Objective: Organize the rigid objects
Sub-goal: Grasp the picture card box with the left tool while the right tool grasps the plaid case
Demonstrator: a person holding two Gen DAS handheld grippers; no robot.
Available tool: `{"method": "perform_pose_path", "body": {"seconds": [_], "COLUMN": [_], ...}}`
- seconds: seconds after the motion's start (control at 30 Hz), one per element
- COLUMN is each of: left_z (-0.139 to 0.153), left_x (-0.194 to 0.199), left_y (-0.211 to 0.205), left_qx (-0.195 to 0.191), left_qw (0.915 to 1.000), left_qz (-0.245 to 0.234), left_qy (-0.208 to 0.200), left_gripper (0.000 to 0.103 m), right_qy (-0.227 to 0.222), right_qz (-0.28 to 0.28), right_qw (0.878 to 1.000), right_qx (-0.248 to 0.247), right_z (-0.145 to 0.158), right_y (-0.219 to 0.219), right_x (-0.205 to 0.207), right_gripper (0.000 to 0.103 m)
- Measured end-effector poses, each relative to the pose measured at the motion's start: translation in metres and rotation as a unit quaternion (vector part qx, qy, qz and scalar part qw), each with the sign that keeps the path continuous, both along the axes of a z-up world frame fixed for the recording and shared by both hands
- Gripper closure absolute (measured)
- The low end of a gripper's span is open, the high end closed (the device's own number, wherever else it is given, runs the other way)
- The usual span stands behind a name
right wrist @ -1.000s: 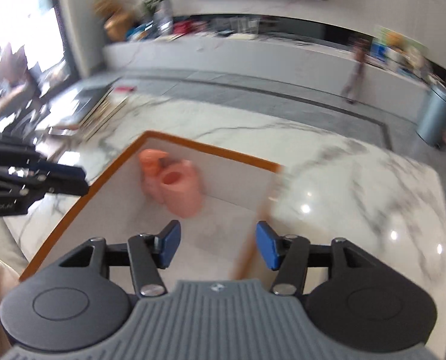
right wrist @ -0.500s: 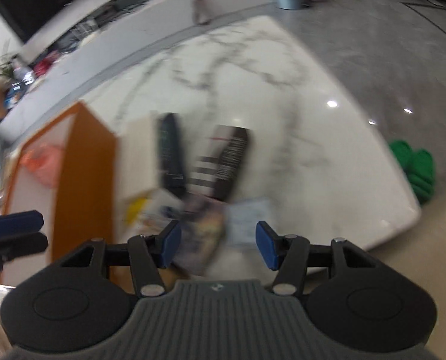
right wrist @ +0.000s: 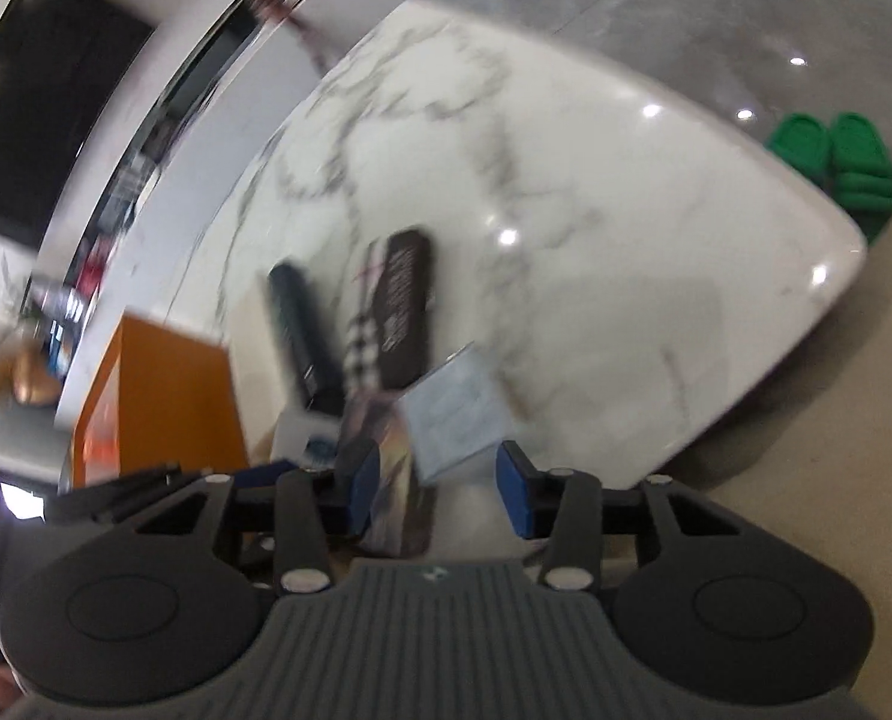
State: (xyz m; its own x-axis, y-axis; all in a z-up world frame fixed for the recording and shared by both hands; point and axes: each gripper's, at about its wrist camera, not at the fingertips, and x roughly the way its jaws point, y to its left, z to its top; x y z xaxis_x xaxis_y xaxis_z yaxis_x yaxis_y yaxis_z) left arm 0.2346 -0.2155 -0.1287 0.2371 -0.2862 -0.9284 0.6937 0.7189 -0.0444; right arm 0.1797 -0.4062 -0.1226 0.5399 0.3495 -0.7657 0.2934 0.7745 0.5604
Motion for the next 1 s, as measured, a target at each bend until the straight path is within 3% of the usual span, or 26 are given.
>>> {"method": "perform_pose_path", "body": {"seconds": [0.07,0.17,0.57,0.73,1.0], "left_z": [-0.008,-0.018,-0.034,-0.018,0.032], "left_x": [0.003,0.007,0.018,0.017,0.027], "left_y": [-0.008,-0.016,-0.018,-0.011,0.004], "left_qx": [0.02,0.048,0.049,0.029,-0.015], "left_qw": [0.9998,0.9988,0.9977,0.9981,0.9969], "left_qz": [0.002,0.007,0.033,0.051,0.074], "left_qy": [0.005,0.01,0.035,0.022,-0.023], "left_gripper": [0.026,0.026,0.036,0.036,0.037], "right_qy": [-0.01,-0.019,-0.032,-0.033,-0.038], "right_qz": [0.009,0.023,0.046,0.045,0.044], "right_qw": [1.0,0.999,0.998,0.998,0.997], "right_qx": [-0.014,-0.022,-0.025,-0.029,-0.055], "right_z": [0.003,0.003,-0.006,-0.006,0.004], "right_y": [0.003,0.006,0.007,0.006,0.007], "right_x": [0.006,0.014,0.022,0.021,0.034], "right_gripper": [0.05,0.049,0.048,0.048,0.046]}}
